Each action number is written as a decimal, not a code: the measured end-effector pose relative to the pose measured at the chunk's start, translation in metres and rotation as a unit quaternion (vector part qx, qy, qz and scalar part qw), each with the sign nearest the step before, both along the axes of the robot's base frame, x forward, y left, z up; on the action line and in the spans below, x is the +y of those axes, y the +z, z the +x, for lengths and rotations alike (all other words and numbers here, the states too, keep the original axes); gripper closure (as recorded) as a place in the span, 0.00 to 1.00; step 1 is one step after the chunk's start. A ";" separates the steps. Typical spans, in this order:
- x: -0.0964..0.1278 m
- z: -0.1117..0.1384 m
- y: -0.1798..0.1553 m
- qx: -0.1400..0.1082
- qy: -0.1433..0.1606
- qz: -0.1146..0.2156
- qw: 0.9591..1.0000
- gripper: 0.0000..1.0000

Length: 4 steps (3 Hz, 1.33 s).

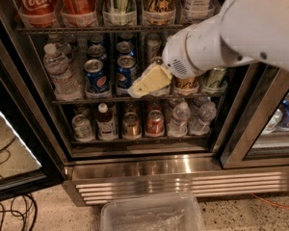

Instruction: Pick pepsi can from middle shelf of fridge

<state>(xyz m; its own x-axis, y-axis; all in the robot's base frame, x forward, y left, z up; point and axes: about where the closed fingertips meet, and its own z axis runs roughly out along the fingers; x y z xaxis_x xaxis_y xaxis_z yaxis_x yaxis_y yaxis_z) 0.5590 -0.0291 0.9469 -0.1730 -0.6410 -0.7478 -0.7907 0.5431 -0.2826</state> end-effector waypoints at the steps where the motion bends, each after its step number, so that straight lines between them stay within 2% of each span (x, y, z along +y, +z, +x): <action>1: 0.034 -0.001 -0.024 0.001 -0.033 0.038 0.999 0.00; 2: 0.066 0.007 -0.026 -0.025 -0.048 0.084 0.995 0.00; 3: 0.080 0.008 -0.002 -0.074 -0.061 0.122 0.988 0.00; 4: 0.087 0.004 -0.003 -0.075 -0.057 0.125 0.988 0.00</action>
Offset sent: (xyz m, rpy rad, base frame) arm 0.0245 0.1035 -0.0227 0.3021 -0.1466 -0.1423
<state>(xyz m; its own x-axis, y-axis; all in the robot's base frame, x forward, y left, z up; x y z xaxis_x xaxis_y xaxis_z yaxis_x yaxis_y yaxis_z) 0.5632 0.0581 0.9440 -0.1094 -0.4159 -0.9028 -0.6802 0.6936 -0.2371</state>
